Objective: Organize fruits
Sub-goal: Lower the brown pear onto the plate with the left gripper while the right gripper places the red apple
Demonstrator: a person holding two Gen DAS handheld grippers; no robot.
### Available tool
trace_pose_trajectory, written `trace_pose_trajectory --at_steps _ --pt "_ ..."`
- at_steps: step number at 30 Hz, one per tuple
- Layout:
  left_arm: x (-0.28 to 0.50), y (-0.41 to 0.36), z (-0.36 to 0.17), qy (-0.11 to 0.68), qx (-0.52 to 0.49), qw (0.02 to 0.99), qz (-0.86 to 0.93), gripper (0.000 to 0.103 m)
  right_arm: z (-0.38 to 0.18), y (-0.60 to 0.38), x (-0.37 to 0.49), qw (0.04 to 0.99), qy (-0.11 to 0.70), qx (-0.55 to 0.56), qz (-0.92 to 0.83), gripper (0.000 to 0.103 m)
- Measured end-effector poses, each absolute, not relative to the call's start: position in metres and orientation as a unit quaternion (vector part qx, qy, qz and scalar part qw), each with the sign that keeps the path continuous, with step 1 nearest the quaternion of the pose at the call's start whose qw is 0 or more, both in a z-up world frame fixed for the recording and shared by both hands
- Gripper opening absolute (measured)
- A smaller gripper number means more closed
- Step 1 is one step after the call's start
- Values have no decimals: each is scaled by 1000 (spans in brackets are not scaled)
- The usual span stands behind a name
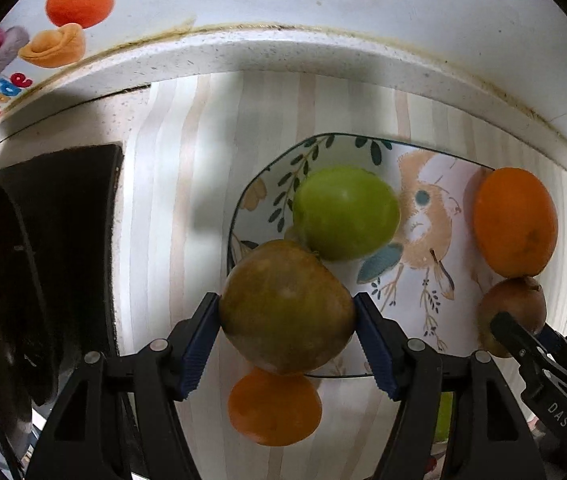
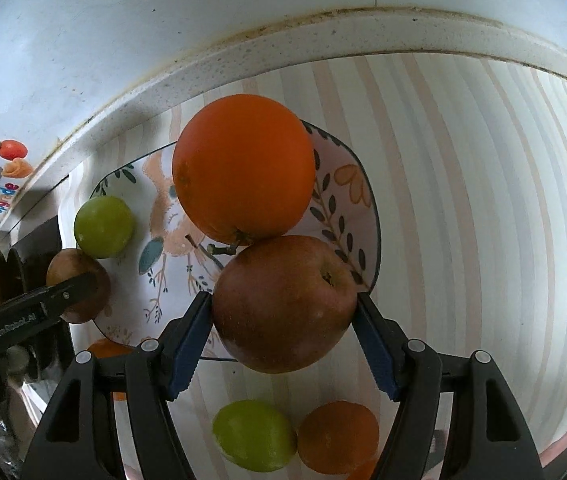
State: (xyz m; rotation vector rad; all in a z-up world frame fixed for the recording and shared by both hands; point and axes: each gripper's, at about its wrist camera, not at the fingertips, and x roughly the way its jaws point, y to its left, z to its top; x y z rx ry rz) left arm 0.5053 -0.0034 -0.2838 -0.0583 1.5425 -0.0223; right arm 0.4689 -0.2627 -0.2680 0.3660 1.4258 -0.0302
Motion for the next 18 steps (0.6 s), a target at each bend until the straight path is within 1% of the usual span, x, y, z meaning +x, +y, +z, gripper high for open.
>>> trace_pose_trajectory --at_steps 1,2,4,6,7,8,18 --pt "505 -4 -284 697 -28 717 -10 65 -268 -263 469 740 651 168 -13 74" --pt "504 -4 -284 696 -28 717 -9 65 -268 -264 470 739 652 173 -11 80" --pt "503 -4 -283 696 -28 718 -6 67 -264 -267 470 739 650 177 -13 88" --pt "500 -5 -279 693 -26 721 -6 74 -259 -268 470 742 647 176 -17 92" --pt "500 -4 -278 691 -24 722 -4 82 -256 -269 469 742 647 174 -17 94" --pt "498 -3 -275 688 -22 726 -2 88 -253 -269 468 743 647 173 -18 94" --pt "459 4 -237 652 -26 758 7 88 -208 -258 441 768 626 138 -7 94"
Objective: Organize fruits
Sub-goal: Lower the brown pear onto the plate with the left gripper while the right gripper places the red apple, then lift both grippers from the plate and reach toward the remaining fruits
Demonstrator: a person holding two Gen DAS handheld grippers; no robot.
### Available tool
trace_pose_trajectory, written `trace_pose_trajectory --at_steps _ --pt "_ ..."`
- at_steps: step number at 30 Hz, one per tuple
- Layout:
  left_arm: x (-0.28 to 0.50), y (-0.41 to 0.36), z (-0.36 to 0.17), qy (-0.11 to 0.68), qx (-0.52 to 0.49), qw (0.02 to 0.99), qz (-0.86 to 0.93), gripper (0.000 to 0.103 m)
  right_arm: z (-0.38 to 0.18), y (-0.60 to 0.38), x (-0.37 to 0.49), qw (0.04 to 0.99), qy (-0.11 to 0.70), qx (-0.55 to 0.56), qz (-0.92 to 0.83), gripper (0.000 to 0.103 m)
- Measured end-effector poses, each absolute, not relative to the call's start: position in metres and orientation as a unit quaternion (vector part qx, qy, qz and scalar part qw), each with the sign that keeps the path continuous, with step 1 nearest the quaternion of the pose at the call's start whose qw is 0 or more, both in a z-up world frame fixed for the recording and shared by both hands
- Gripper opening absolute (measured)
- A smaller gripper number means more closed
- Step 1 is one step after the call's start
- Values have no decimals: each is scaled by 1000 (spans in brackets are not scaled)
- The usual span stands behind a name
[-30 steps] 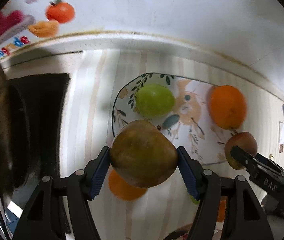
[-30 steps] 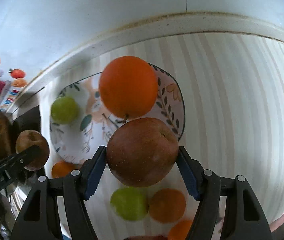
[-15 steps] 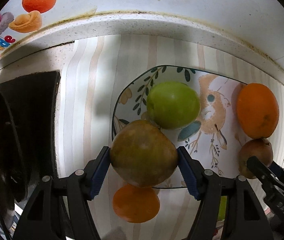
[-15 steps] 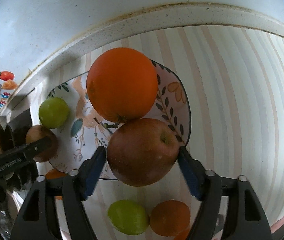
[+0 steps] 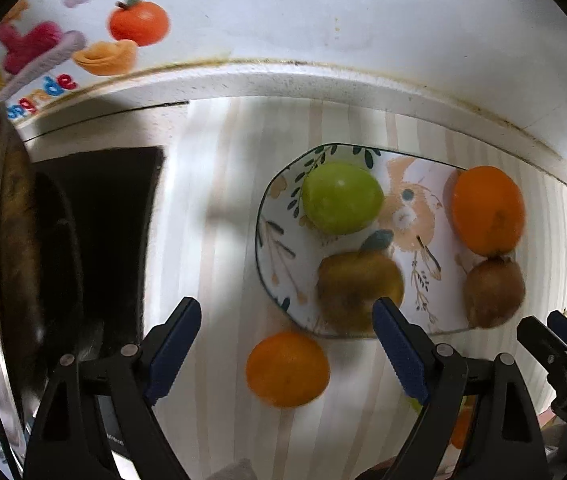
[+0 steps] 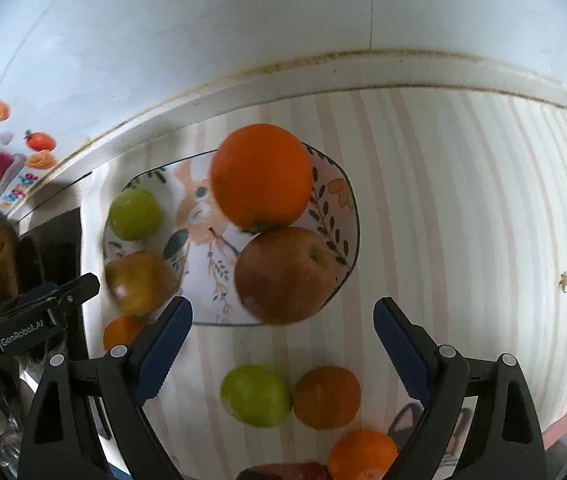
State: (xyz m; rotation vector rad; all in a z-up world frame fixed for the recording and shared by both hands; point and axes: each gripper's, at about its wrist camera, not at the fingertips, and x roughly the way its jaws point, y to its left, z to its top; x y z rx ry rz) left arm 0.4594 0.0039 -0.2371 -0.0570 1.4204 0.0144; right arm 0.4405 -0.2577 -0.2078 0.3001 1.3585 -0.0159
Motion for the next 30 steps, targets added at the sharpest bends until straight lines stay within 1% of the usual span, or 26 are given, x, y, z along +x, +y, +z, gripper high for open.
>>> trace_pose_trajectory --at_steps 6,10,20,30 --pt "423 -2 -207 633 -38 774 7 88 -178 -242 412 789 606 98 -4 94" --pt "402 -6 -187 611 -29 791 7 88 -160 -236 392 801 591 91 -2 94" --pt "350 -19 -111 567 3 824 -1 88 -104 -224 343 833 550 67 0 94" --pt "315 -25 -73 510 10 860 -19 88 -53 -223 296 858 508 70 -8 94"
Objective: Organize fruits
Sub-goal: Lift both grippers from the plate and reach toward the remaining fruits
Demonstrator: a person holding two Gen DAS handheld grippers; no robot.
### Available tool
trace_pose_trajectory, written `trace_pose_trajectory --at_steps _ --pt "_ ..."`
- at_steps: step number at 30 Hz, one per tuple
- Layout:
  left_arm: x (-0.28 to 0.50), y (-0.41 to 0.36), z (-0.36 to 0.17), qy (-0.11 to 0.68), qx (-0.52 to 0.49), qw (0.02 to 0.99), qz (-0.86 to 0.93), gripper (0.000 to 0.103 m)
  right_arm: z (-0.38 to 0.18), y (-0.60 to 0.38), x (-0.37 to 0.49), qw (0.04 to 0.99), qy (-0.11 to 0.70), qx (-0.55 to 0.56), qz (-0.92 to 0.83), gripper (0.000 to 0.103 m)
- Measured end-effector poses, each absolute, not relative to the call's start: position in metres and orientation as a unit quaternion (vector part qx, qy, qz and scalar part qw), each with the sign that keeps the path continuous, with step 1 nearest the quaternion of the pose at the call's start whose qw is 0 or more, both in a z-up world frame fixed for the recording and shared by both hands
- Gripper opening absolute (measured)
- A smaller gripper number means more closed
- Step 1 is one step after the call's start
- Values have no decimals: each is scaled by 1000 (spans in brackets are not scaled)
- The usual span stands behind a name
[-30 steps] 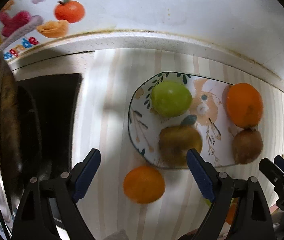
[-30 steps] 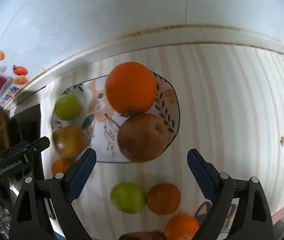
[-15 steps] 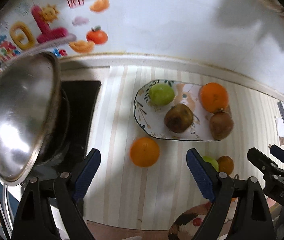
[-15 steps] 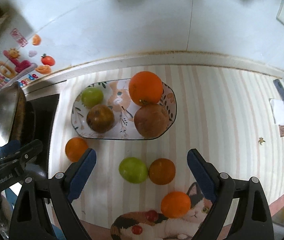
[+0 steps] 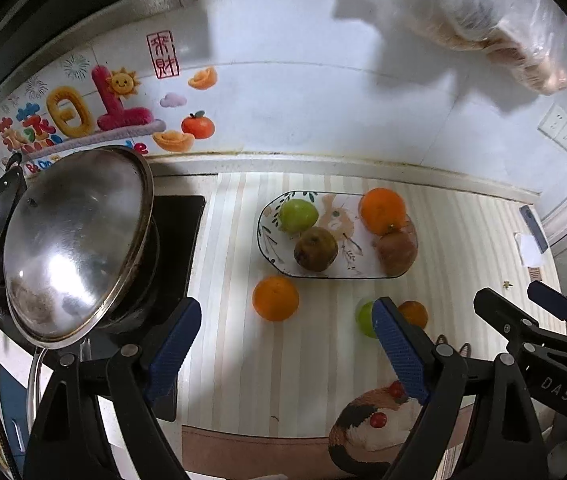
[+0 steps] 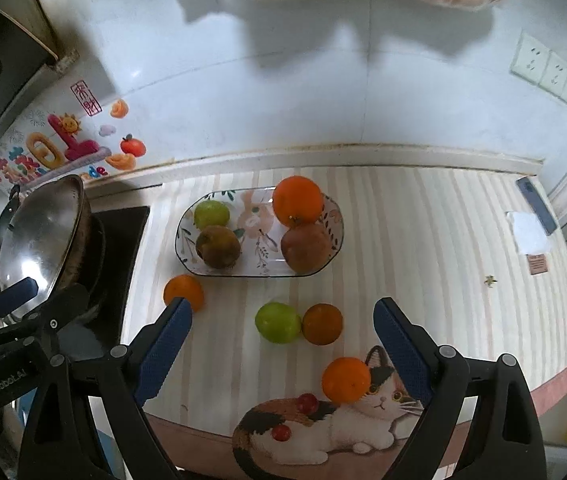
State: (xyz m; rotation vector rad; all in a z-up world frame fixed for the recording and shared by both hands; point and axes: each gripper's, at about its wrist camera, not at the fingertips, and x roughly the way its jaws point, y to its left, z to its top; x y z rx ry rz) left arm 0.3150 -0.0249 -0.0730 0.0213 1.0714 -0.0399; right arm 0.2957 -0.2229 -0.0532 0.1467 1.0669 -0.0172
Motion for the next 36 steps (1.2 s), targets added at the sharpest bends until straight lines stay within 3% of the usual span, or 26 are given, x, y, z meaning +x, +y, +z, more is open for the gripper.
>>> trace_pose_trajectory --at_steps 13,14,16,29,36 --pt "307 -19 -70 501 1 865 -7 88 -58 -232 284 851 512 115 8 94" --pt "310 -18 -74 502 6 865 -3 94 -63 -234 287 847 517 120 8 94" --pt "318 -15 -84 507 15 862 9 101 -77 -240 291 838 528 133 9 94" --pt "396 8 -192 610 -19 791 40 101 -227 -232 349 747 637 187 48 92" --pt "429 -2 -249 648 29 760 43 101 -257 -211 367 741 653 148 50 89"
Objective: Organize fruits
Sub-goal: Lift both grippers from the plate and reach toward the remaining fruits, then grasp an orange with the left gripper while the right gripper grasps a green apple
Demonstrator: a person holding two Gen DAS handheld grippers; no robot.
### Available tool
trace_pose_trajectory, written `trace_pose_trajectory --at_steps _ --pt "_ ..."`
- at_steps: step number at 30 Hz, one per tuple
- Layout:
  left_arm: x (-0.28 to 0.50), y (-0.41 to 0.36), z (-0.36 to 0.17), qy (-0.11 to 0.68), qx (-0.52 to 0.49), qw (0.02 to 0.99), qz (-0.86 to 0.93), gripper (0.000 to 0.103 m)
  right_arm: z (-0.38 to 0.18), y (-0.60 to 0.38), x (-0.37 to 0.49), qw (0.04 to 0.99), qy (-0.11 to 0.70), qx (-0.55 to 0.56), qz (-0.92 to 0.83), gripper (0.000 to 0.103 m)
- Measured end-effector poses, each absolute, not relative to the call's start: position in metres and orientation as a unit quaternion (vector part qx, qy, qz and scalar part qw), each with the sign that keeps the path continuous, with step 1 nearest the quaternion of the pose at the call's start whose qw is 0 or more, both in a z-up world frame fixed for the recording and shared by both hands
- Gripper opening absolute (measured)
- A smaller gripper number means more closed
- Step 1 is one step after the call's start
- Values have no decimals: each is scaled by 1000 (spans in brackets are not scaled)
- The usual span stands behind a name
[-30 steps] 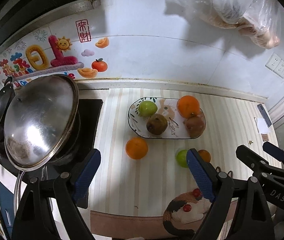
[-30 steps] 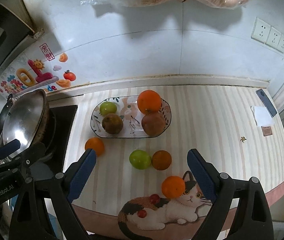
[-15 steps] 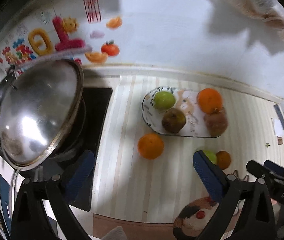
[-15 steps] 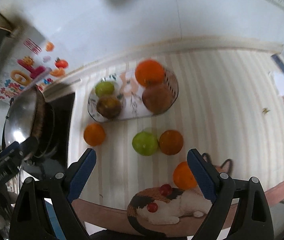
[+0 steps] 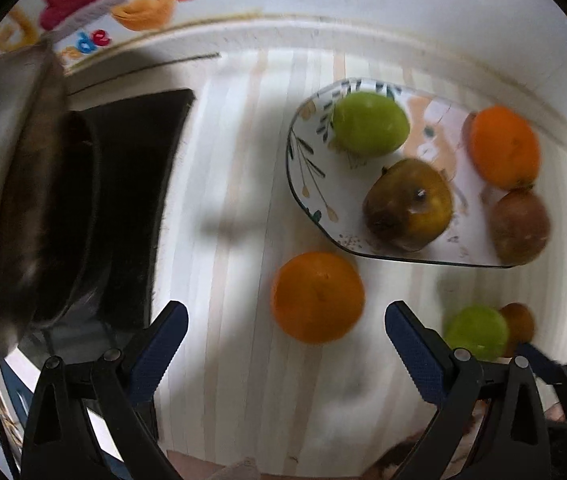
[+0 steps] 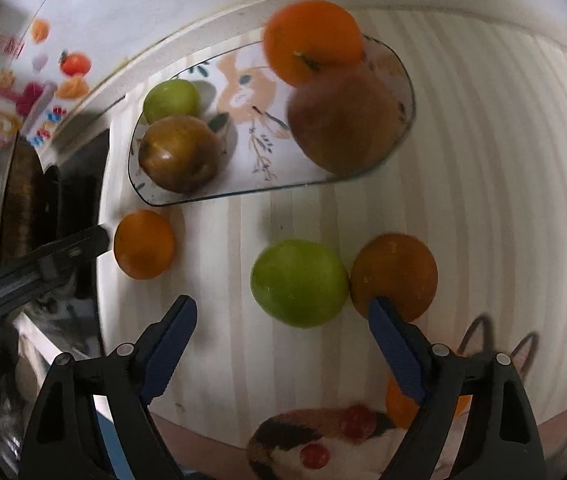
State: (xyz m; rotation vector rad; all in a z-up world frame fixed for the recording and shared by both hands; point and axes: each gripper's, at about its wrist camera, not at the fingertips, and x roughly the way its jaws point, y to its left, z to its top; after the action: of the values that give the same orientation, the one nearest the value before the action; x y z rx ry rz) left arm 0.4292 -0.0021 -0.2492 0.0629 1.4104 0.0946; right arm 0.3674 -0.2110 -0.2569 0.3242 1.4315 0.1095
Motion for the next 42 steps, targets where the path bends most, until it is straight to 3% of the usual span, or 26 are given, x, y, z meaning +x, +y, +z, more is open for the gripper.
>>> trace_pose_trajectory --at_steps 7,11,15,18,19,25,33,42 --pt "440 -15 -288 671 81 736 31 99 -260 -190 380 747 658 72 66 89" --pt "436 -16 -294 671 58 739 7 65 -265 -169 387 752 655 -4 74 88" --pt "426 -9 -294 667 35 743 21 64 -274 -153 393 761 642 -70 63 86" --pt "412 -2 -294 676 35 736 14 64 -279 -149 400 774 622 -110 39 72" --pt "408 1 -294 677 33 735 14 64 -280 -149 401 775 619 -118 35 63" --pt "380 10 -296 683 24 730 4 64 -283 -155 401 776 618 -117 48 62" --pt "338 17 -295 691 12 723 -20 64 -271 -184 362 739 662 52 115 62" --pt "325 18 -307 696 27 718 -23 64 -291 -193 332 724 677 86 103 62"
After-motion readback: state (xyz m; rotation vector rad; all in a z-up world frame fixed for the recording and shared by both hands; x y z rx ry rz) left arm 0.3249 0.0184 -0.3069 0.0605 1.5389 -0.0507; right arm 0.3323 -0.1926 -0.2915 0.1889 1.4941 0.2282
